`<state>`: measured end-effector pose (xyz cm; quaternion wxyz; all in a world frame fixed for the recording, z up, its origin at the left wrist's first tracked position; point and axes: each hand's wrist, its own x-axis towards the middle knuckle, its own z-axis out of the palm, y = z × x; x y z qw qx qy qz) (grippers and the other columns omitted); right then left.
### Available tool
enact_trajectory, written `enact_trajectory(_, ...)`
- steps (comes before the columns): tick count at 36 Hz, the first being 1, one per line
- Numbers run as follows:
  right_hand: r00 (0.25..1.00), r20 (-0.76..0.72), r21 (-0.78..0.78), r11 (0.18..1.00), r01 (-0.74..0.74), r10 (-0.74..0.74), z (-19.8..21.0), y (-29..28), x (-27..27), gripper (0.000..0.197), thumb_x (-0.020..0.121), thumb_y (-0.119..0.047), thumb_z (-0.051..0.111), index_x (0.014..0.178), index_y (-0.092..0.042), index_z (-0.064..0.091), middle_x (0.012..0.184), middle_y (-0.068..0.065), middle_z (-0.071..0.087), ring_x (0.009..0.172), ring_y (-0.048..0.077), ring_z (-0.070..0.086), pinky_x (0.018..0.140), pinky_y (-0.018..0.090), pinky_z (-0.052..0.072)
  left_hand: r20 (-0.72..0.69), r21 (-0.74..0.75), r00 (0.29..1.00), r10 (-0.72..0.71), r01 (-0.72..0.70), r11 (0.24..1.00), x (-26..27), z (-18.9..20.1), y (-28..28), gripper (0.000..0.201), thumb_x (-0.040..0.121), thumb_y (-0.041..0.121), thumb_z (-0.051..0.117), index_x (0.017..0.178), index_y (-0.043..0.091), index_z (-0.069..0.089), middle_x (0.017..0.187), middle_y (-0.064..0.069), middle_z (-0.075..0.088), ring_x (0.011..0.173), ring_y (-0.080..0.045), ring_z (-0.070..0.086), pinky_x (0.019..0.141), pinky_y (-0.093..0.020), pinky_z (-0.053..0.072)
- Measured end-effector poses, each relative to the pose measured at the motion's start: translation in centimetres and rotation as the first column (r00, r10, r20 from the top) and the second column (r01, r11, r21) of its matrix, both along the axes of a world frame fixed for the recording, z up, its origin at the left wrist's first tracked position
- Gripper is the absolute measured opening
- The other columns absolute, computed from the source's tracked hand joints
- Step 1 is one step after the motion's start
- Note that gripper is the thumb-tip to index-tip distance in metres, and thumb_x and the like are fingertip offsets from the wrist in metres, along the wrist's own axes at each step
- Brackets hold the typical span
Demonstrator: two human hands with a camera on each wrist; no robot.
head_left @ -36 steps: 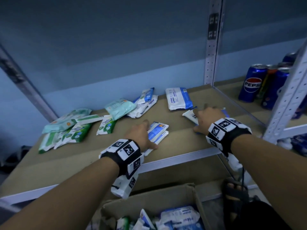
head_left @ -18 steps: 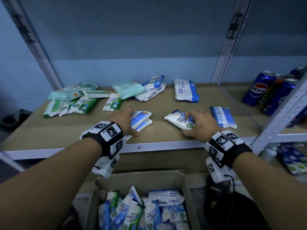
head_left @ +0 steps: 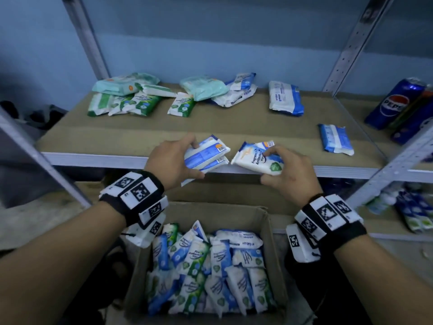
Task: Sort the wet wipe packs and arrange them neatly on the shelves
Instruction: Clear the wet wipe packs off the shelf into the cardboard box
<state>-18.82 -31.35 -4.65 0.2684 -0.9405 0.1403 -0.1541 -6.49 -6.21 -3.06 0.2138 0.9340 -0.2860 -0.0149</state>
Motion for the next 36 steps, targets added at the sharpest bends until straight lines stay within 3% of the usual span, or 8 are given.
enact_trajectory(7,0.979,0.202,0.18,0.982,-0.053,0.016,-2.7,4.7,-4.1,0.052,0.063,-0.009,0.08,0.11,-0.027,0.068,0.105,-0.004,0.068,0.087,0.005,0.062,0.07,0.008,0.045,-0.079,-0.105,0.997,0.0,-0.008,0.994,-4.3,-4.9,4.3,0.06,0.064,0.054,0.085,0.106,0.03,0.049,0.089,0.009,0.064,0.08,-0.018,0.062,0.068,-0.035,0.05)
enact_trajectory(11,0.979,0.202,0.227,0.972,-0.06,0.013,-5.3,6.9,-5.9,0.053,0.067,-0.011,0.079,0.115,-0.029,0.066,0.112,-0.007,0.067,0.094,0.003,0.064,0.072,0.018,0.053,-0.214,-0.058,0.976,0.04,-0.054,0.997,-5.6,-8.9,6.3,0.058,0.063,0.057,0.084,0.102,0.038,0.046,0.089,0.009,0.068,0.076,-0.016,0.064,0.07,-0.038,0.054)
enact_trajectory(15,0.999,0.048,0.258,0.966,-0.026,0.014,-9.6,8.5,-6.9,0.053,0.066,-0.015,0.08,0.116,-0.03,0.066,0.11,-0.008,0.063,0.095,0.006,0.061,0.079,0.025,0.054,-0.293,0.107,0.951,0.1,-0.072,0.992,-6.9,-12.8,7.1,0.058,0.068,0.057,0.081,0.106,0.035,0.043,0.079,0.009,0.059,0.068,-0.016,0.055,0.06,-0.033,0.046)
enact_trajectory(18,0.985,-0.164,0.266,0.964,-0.003,0.048,-12.6,9.3,-7.5,0.052,0.068,-0.018,0.08,0.117,-0.026,0.067,0.104,-0.01,0.061,0.088,0.004,0.057,0.072,0.011,0.046,-0.353,0.251,0.922,0.156,-0.067,0.966,-8.0,-15.9,7.7,0.058,0.073,0.058,0.077,0.11,0.031,0.04,0.074,0.007,0.046,0.066,-0.016,0.047,0.057,-0.032,0.038)
enact_trajectory(20,0.952,-0.294,0.233,0.972,-0.018,0.088,-14.7,10.0,-7.9,0.051,0.069,-0.021,0.081,0.118,-0.024,0.066,0.103,-0.006,0.063,0.087,0.009,0.057,0.071,0.013,0.043,-0.396,0.33,0.901,0.177,-0.04,0.943,-8.5,-17.9,8.3,0.061,0.076,0.059,0.074,0.116,0.028,0.041,0.077,0.004,0.046,0.07,-0.019,0.047,0.059,-0.032,0.039)
enact_trajectory(25,0.814,-0.547,0.295,0.955,-0.03,0.195,-19.5,11.3,-9.3,0.046,0.074,-0.03,0.079,0.117,-0.027,0.062,0.102,-0.002,0.068,0.077,0.012,0.06,0.068,0.025,0.05,-0.463,0.466,0.859,0.218,0.027,0.884,-8.8,-21.9,10.1,0.079,0.08,0.059,0.07,0.137,0.016,0.036,0.122,-0.011,0.059,0.106,-0.031,0.059,0.073,-0.032,0.043)
enact_trajectory(29,0.719,-0.632,0.331,0.939,-0.09,0.291,-22.1,11.8,-10.5,0.039,0.078,-0.032,0.079,0.112,-0.029,0.058,0.113,0.002,0.068,0.085,0.015,0.062,0.071,0.024,0.05,-0.532,0.511,0.797,0.287,0.031,0.859,-8.9,-23.6,10.8,0.087,0.082,0.06,0.067,0.144,0.01,0.032,0.135,-0.011,0.053,0.116,-0.03,0.056,0.088,-0.036,0.05)
enact_trajectory(36,0.689,-0.695,0.294,0.956,0.011,0.206,-23.1,10.5,-10.1,0.033,0.08,-0.035,0.076,0.105,-0.033,0.054,0.107,-0.003,0.065,0.086,0.015,0.062,0.07,0.027,0.051,-0.526,0.534,0.755,0.392,-0.066,0.843,-9.1,-25.3,9.8,0.095,0.086,0.062,0.06,0.151,0.007,0.02,0.14,-0.014,0.048,0.118,-0.03,0.056,0.09,-0.037,0.05)
